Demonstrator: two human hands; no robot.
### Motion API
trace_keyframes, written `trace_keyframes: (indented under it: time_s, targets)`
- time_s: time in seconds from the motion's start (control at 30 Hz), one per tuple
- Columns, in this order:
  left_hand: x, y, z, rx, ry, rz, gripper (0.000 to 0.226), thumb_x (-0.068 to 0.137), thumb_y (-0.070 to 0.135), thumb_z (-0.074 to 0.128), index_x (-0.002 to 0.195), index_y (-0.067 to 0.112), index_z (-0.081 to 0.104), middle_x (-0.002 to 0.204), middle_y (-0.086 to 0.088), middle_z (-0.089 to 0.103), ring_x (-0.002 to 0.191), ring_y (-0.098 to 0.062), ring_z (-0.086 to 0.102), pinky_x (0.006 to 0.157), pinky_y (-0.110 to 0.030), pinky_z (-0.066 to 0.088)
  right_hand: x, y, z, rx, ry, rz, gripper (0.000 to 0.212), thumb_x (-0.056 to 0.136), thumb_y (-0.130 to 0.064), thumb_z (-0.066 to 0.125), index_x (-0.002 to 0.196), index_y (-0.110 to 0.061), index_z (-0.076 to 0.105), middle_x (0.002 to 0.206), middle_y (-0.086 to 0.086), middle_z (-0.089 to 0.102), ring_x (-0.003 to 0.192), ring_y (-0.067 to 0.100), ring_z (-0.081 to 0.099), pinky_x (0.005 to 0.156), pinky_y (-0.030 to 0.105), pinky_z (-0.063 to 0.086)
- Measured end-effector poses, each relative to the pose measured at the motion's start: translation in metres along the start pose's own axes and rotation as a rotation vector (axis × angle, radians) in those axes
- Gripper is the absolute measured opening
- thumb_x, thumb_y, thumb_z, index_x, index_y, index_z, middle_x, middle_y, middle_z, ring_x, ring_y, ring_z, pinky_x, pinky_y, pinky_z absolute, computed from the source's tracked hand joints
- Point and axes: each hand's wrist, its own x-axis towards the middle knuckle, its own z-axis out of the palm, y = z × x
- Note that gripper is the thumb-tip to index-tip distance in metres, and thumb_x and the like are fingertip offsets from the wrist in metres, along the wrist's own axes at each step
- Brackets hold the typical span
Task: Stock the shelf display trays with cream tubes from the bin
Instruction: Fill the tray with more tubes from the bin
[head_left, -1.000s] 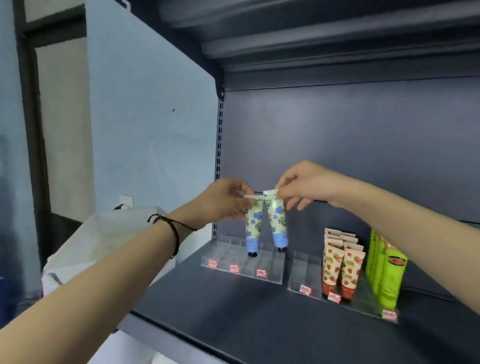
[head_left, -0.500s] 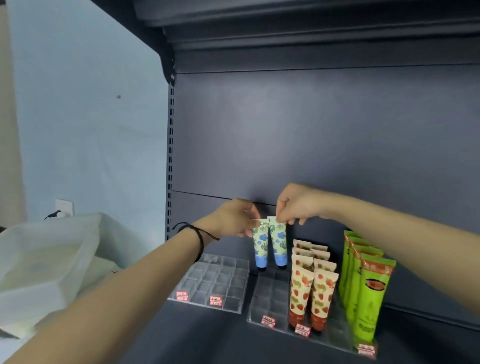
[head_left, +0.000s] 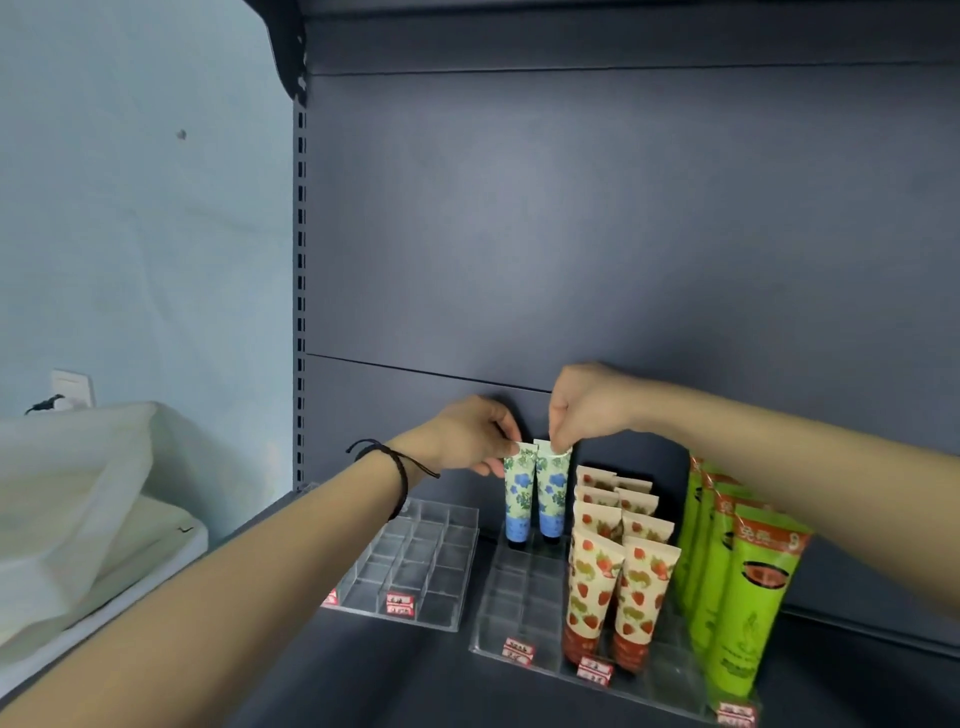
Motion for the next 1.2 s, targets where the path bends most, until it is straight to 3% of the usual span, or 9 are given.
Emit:
trace_keyframes:
  time_s: [0.2,0.37,0.5,0.67,0.8,0.93,1.07,1.13,1.2]
  targets:
    - [0.001,-0.004,0.001,0.010,0.018,0.002,0.017,0.092,0.007,0.056,0.078,0.018,0.054,0.076,-0.001,0.061,0.065,-0.008,0.062,0.058,-0.015,0.050,0.002,0.005,0.005,-0.036,-0.023,-0.001,0.019,0.075,-0.019,0.078,0.091,-0.008,0.076,0.096,0.010,0.075,0.095,0.026,0.069,0.076,0.031,0.052]
    - [0.000,-0.007,0.009,0.041,-0.031,-0.007,0.019,0.092,0.005,0.054,0.078,0.017,0.053,0.077,-0.001,0.059,0.066,-0.009,0.060,0.060,-0.016,0.050,0.003,0.004,0.010,-0.063,-0.043,-0.007,0.022,0.075,-0.020,0.079,0.093,-0.009,0.076,0.094,0.007,0.075,0.094,0.024,0.069,0.082,0.035,0.055]
    - [0.000,-0.008,0.013,0.046,-0.023,-0.004,0.016,0.091,0.007,0.057,0.079,0.018,0.054,0.077,0.000,0.060,0.067,-0.010,0.060,0.062,-0.019,0.050,0.003,0.006,0.012,-0.111,-0.063,-0.010,0.021,0.074,-0.024,0.080,0.091,-0.013,0.077,0.092,0.005,0.075,0.091,0.023,0.069,0.079,0.032,0.054]
    - [0.001,-0.005,0.014,0.091,0.002,-0.011,0.005,0.089,0.013,0.061,0.088,0.015,0.057,0.071,0.000,0.061,0.065,-0.008,0.060,0.062,-0.019,0.050,0.000,0.006,0.013,-0.161,-0.075,0.009,0.024,0.074,-0.025,0.079,0.093,-0.012,0.077,0.075,0.000,0.069,0.065,0.014,0.058,0.064,0.025,0.047]
    - [0.000,-0.004,0.016,0.109,0.020,-0.012,0.007,0.089,0.015,0.061,0.095,0.014,0.058,0.067,0.001,0.059,0.059,-0.006,0.058,0.056,-0.017,0.049,0.000,0.005,0.012,-0.148,-0.069,0.023,0.027,0.074,-0.027,0.079,0.096,-0.011,0.077,0.091,0.004,0.075,0.074,0.016,0.060,0.069,0.027,0.050]
    - [-0.008,-0.006,0.014,0.102,0.069,-0.002,0.014,0.088,0.021,0.063,0.099,0.015,0.057,0.078,-0.003,0.063,0.062,-0.011,0.059,0.056,-0.021,0.048,-0.003,0.005,0.005,-0.106,-0.040,0.008,0.026,0.078,-0.031,0.076,0.091,-0.009,0.076,0.086,0.004,0.074,0.077,0.018,0.063,0.068,0.027,0.050]
    - [-0.032,-0.008,-0.003,0.153,0.162,0.052,0.017,0.087,0.021,0.063,0.101,0.011,0.060,0.087,-0.006,0.063,0.067,-0.014,0.056,0.045,-0.007,0.038,-0.010,-0.004,0.000,-0.087,0.047,-0.018,0.027,0.081,-0.037,0.071,0.081,-0.010,0.071,0.076,0.007,0.071,0.055,0.015,0.057,0.060,0.024,0.046]
    - [-0.053,-0.009,-0.020,0.295,0.215,0.090,0.019,0.087,0.023,0.062,0.101,0.010,0.064,0.090,-0.004,0.065,0.070,-0.012,0.056,0.056,-0.008,0.044,-0.015,-0.017,0.000,-0.090,0.100,-0.052,0.031,0.085,-0.041,0.064,0.071,-0.014,0.066,0.075,0.009,0.071,0.051,0.015,0.056,0.063,0.027,0.049]
    - [-0.078,-0.011,-0.041,0.414,0.264,0.088,0.020,0.088,0.028,0.061,0.097,0.011,0.067,0.095,-0.005,0.069,0.082,-0.018,0.061,0.076,-0.022,0.050,-0.021,-0.036,0.002,-0.120,0.164,-0.097,0.040,0.089,-0.046,0.056,0.069,-0.013,0.064,0.068,0.005,0.067,0.057,0.018,0.058,0.066,0.030,0.049]
